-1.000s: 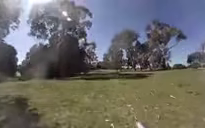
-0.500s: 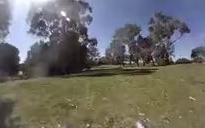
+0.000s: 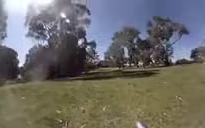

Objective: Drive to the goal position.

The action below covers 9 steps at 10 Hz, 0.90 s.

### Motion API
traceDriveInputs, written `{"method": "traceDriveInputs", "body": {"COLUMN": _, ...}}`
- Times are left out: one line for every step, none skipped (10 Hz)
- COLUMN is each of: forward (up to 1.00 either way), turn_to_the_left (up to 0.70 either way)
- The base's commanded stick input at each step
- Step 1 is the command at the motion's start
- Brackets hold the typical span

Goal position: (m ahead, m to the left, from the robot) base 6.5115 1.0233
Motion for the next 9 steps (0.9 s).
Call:
{"method": "traceDriveInputs", "body": {"forward": 1.0, "turn_to_the_left": 0.0}}
{"method": "traceDriveInputs", "body": {"forward": 1.0, "turn_to_the_left": 0.0}}
{"method": "traceDriveInputs", "body": {"forward": 1.0, "turn_to_the_left": 0.0}}
{"method": "traceDriveInputs", "body": {"forward": 1.0, "turn_to_the_left": 0.0}}
{"method": "traceDriveInputs", "body": {"forward": 1.0, "turn_to_the_left": 0.0}}
{"method": "traceDriveInputs", "body": {"forward": 1.0, "turn_to_the_left": 0.0}}
{"method": "traceDriveInputs", "body": {"forward": 1.0, "turn_to_the_left": 0.0}}
{"method": "traceDriveInputs", "body": {"forward": 1.0, "turn_to_the_left": -0.06}}
{"method": "traceDriveInputs", "body": {"forward": 1.0, "turn_to_the_left": -0.2}}
